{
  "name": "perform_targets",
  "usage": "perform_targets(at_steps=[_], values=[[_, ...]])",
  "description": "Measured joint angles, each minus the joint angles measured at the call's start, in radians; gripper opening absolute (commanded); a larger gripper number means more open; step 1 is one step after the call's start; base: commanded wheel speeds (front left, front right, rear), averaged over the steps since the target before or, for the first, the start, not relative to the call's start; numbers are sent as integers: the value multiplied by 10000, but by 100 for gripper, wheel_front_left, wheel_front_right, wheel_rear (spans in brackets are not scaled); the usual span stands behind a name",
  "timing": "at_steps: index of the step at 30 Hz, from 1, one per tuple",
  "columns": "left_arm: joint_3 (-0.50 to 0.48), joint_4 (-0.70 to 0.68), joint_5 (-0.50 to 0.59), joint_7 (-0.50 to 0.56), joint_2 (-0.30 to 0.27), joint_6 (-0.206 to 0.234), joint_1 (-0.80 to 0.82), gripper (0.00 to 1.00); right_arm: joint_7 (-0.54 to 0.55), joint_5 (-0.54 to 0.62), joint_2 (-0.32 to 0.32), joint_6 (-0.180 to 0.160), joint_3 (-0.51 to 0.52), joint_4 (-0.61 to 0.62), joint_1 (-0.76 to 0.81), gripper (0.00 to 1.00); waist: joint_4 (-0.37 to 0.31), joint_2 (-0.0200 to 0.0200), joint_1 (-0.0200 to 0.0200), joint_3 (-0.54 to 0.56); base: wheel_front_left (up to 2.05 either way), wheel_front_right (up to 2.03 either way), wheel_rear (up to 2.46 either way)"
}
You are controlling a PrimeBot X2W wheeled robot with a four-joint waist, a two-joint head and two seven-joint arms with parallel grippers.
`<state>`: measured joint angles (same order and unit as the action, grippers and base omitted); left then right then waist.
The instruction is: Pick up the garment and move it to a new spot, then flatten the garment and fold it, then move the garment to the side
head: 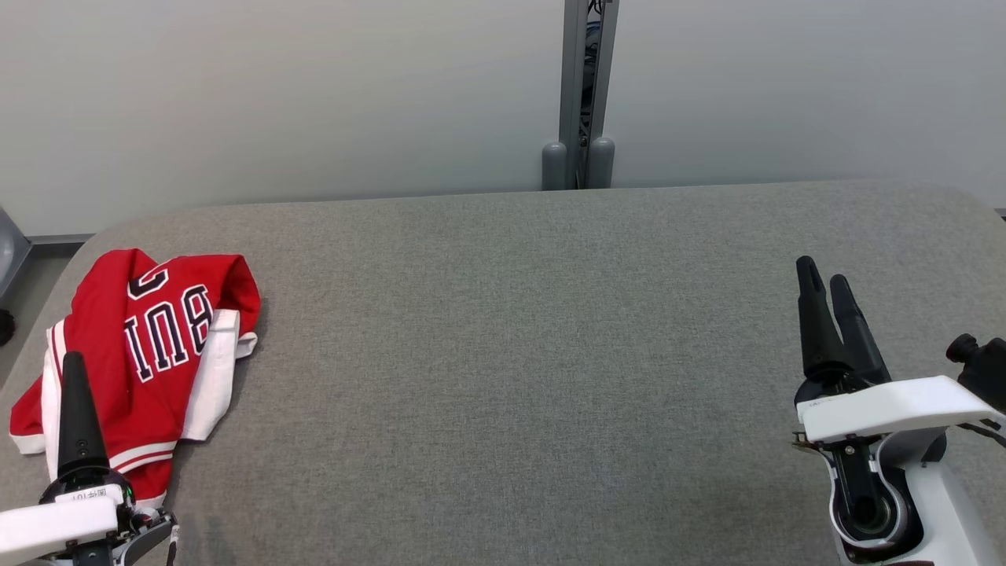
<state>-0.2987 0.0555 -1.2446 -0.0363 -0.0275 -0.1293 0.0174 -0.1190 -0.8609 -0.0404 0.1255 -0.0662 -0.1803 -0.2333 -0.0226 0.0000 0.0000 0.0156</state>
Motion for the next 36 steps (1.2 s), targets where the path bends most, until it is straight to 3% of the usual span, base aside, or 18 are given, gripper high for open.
perform_targets(at_steps=[18,36], values=[[1193,-1034,3317,-637,-59,25,-62,100,-403,2968,-19,8,520,871,483,100,-187,0,0,5,0,0,0],[2800,-922,6385,-1189,-121,899,-208,100,-757,4903,-148,10,416,541,831,100,-367,0,0,71,0,0,0]])
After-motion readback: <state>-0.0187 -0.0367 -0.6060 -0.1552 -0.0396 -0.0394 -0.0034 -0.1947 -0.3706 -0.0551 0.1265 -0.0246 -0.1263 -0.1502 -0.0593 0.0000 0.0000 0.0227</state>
